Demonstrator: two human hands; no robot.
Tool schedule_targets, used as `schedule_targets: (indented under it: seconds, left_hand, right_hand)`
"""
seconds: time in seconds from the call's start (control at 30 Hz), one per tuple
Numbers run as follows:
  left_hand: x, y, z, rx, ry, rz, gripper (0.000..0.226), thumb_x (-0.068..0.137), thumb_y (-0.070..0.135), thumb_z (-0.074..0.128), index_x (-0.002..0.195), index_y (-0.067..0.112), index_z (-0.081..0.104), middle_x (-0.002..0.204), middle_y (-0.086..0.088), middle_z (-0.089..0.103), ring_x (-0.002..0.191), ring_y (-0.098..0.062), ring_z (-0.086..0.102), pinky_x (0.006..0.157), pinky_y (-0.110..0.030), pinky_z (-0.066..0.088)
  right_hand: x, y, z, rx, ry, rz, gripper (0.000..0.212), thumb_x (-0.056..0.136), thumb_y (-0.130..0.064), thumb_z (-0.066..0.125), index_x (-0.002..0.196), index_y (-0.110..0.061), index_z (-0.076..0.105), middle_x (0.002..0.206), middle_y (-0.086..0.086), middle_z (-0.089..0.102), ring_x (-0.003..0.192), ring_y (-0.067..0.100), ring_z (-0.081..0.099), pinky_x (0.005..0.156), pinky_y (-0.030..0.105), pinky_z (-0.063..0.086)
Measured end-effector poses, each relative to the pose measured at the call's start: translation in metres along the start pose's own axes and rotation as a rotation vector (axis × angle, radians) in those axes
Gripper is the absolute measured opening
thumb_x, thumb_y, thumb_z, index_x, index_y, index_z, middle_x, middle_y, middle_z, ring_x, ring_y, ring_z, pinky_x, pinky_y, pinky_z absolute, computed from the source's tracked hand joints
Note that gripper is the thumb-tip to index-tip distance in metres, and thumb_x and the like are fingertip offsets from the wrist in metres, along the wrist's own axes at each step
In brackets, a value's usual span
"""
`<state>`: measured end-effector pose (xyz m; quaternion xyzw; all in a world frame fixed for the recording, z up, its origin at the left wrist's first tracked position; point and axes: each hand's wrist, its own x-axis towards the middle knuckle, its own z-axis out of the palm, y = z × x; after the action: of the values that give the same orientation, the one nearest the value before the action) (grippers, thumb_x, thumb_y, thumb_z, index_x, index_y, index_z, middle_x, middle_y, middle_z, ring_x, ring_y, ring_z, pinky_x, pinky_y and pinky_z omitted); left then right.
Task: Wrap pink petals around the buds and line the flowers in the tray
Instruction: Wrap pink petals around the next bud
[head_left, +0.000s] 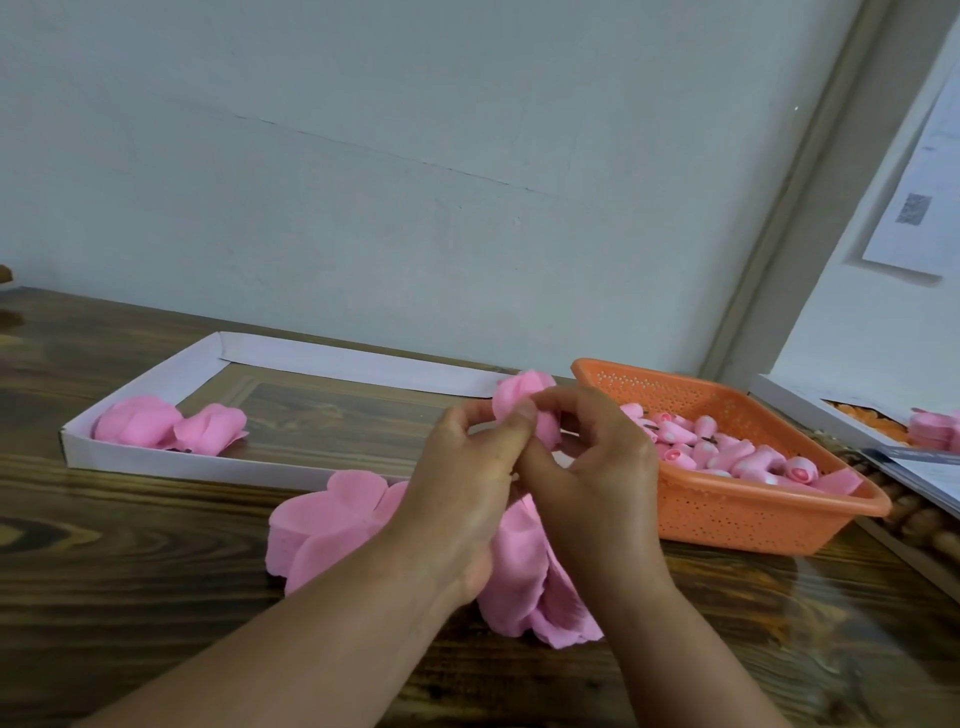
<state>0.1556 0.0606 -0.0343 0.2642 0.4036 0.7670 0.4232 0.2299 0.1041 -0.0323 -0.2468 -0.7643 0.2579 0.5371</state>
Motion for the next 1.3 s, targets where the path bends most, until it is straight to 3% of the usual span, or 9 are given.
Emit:
schedule_targets:
  seconds: [0.1, 0.27, 0.4, 0.63, 0.77, 0.93, 1.0, 1.17, 1.3]
  left_hand:
    - [0.002, 0.001, -0.004, -0.07, -0.185, -0.074, 0.026, 0.077, 0.035, 0.066, 0.095, 0.015, 0.067, 0.087, -0.001, 0.074, 0.083, -0.011, 0.07, 0.064, -0.022, 0.055]
    - [0.01, 0.005, -0.017, -0.089, -0.359, -0.136, 0.031, 0.074, 0.033, 0.075, 0.098, 0.014, 0.069, 0.098, -0.008, 0.071, 0.102, -0.022, 0.065, 0.093, -0.039, 0.049]
    - [0.011, 0.007, -0.019, -0.156, -0.423, -0.09, 0.032, 0.082, 0.025, 0.066, 0.11, 0.01, 0.063, 0.092, -0.011, 0.07, 0.089, -0.02, 0.069, 0.075, -0.031, 0.057]
    - [0.01, 0.011, -0.016, -0.254, -0.399, -0.074, 0.021, 0.078, 0.022, 0.058, 0.085, 0.01, 0.075, 0.083, -0.011, 0.07, 0.076, -0.019, 0.069, 0.073, -0.027, 0.057]
    - [0.01, 0.015, -0.015, -0.258, -0.369, -0.038, 0.021, 0.08, 0.022, 0.056, 0.075, 0.013, 0.075, 0.087, -0.008, 0.069, 0.078, -0.015, 0.066, 0.081, -0.033, 0.05]
    - [0.013, 0.016, -0.015, -0.311, -0.28, -0.087, 0.028, 0.075, 0.031, 0.059, 0.087, 0.01, 0.074, 0.071, -0.001, 0.063, 0.073, -0.009, 0.063, 0.077, -0.028, 0.056]
    - [0.011, 0.015, -0.013, -0.327, -0.271, -0.092, 0.035, 0.075, 0.032, 0.059, 0.096, 0.006, 0.068, 0.065, 0.002, 0.061, 0.075, -0.009, 0.06, 0.081, -0.024, 0.054]
    - [0.007, 0.016, -0.008, -0.371, -0.257, -0.099, 0.026, 0.071, 0.032, 0.061, 0.083, 0.009, 0.063, 0.083, -0.003, 0.073, 0.082, -0.013, 0.064, 0.07, -0.025, 0.058]
    - [0.006, 0.019, -0.01, -0.336, -0.3, -0.134, 0.024, 0.07, 0.027, 0.062, 0.085, 0.008, 0.063, 0.095, -0.005, 0.071, 0.074, -0.013, 0.062, 0.069, -0.027, 0.058]
  right_hand:
    - [0.001, -0.003, -0.004, 0.211, -0.095, 0.024, 0.018, 0.079, -0.003, 0.068, 0.084, -0.02, 0.069, 0.077, -0.002, 0.071, 0.073, 0.011, 0.067, 0.064, 0.017, 0.053]
    - [0.004, -0.006, -0.008, 0.503, -0.323, 0.165, 0.038, 0.083, 0.012, 0.059, 0.107, -0.017, 0.058, 0.09, 0.004, 0.075, 0.086, 0.016, 0.07, 0.074, 0.023, 0.054]
    - [0.005, -0.007, -0.011, 0.533, -0.41, 0.212, 0.038, 0.084, 0.01, 0.059, 0.114, -0.012, 0.052, 0.093, 0.008, 0.074, 0.089, 0.02, 0.069, 0.077, 0.028, 0.055]
    - [0.0, -0.009, 0.0, 0.432, -0.243, 0.089, 0.035, 0.078, 0.01, 0.066, 0.099, -0.016, 0.056, 0.089, -0.005, 0.071, 0.084, 0.011, 0.069, 0.072, 0.022, 0.054]
    - [-0.005, -0.007, 0.008, 0.111, -0.049, -0.16, 0.027, 0.075, -0.001, 0.072, 0.095, -0.016, 0.062, 0.085, -0.008, 0.067, 0.083, 0.005, 0.064, 0.074, 0.014, 0.049]
    - [-0.005, -0.003, 0.011, -0.259, 0.028, -0.55, 0.012, 0.069, 0.003, 0.07, 0.079, 0.0, 0.063, 0.08, 0.007, 0.062, 0.073, 0.02, 0.058, 0.061, 0.036, 0.049]
    - [-0.005, -0.004, 0.012, -0.323, 0.067, -0.565, 0.011, 0.069, 0.007, 0.07, 0.075, 0.001, 0.063, 0.079, 0.01, 0.063, 0.07, 0.025, 0.059, 0.055, 0.041, 0.049]
    - [-0.007, -0.004, 0.012, -0.334, 0.111, -0.544, 0.004, 0.071, 0.0, 0.068, 0.074, 0.001, 0.066, 0.073, 0.01, 0.065, 0.063, 0.027, 0.061, 0.051, 0.04, 0.05]
    - [-0.005, -0.006, 0.007, -0.098, -0.009, -0.29, 0.007, 0.071, -0.009, 0.069, 0.077, -0.007, 0.067, 0.065, 0.003, 0.061, 0.058, 0.012, 0.054, 0.055, 0.029, 0.048]
